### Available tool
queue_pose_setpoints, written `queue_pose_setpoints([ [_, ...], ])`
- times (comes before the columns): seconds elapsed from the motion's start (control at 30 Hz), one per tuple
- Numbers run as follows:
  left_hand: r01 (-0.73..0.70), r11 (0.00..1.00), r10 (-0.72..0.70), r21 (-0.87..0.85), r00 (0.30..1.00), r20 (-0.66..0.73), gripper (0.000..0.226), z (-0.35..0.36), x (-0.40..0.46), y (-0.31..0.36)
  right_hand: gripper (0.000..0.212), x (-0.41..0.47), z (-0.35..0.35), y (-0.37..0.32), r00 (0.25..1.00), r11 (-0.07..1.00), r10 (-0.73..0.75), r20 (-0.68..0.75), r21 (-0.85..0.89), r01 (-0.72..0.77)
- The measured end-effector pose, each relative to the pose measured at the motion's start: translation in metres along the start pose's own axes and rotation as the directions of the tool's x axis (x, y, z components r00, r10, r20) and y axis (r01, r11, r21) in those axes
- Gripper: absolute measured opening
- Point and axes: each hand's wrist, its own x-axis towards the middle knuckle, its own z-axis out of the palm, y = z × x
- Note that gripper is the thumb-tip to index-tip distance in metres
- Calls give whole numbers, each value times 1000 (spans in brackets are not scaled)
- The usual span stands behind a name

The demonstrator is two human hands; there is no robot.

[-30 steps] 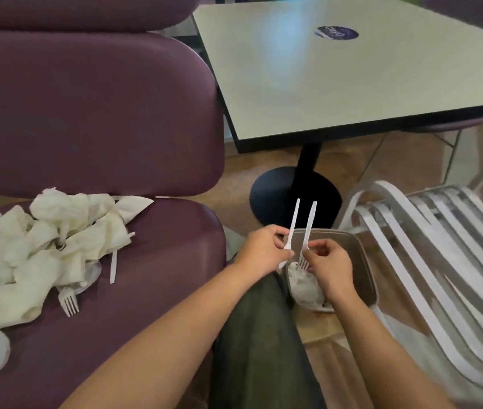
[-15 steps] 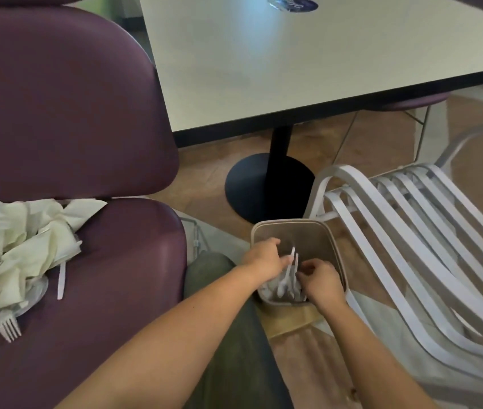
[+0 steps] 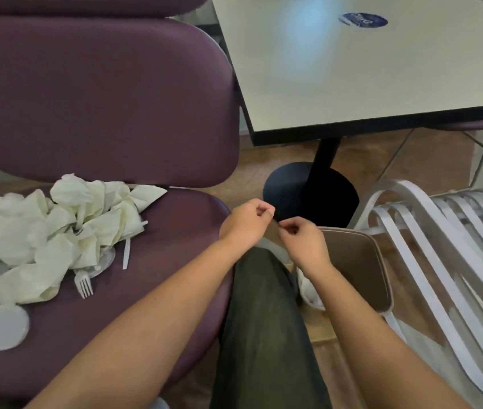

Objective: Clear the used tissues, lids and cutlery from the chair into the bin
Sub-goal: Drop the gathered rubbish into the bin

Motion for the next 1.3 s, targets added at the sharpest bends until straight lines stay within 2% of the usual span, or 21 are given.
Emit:
queue_pose_setpoints([
  [0.2,119,987,-134,-107,981,-143,16,-59,-4,-65,17,-3,60,-54,972,974,-166,169,-127,188],
  [0.4,193,970,-224,-150,946,-235,14,-100,-21,-126,18,-6,113,-89,936,943,-192,296,-208,259],
  [0.53,252,968,-231,14,908,-350,10,-133,-37,-159,14,-9,148,-104,920,945,-163,357,-210,249],
  [0.6,259,947,-168,192,905,-392,18,-147,-43,-176,14,-8,164,-110,914,945,-148,378,-219,244],
  [0.7,274,812,-71,516,923,-378,34,-162,-48,-196,18,-6,186,-122,901,939,-135,413,-238,250],
  [0.93,185,628,128,756,933,-335,45,-168,-45,-224,44,0,225,-136,895,952,-40,443,-257,169],
  [1.03,182,613,169,769,920,-353,42,-168,-42,-228,40,5,234,-144,896,976,9,443,-199,88],
  [1.1,179,630,205,756,900,-384,40,-168,-42,-229,27,7,241,-147,900,992,41,434,-122,14],
  [1.2,159,664,256,731,870,-422,43,-168,-43,-228,13,7,246,-147,895,993,64,441,58,-100],
  [1.3,159,711,259,685,846,-466,43,-172,-47,-220,7,1,237,-148,874,942,76,479,252,-220],
])
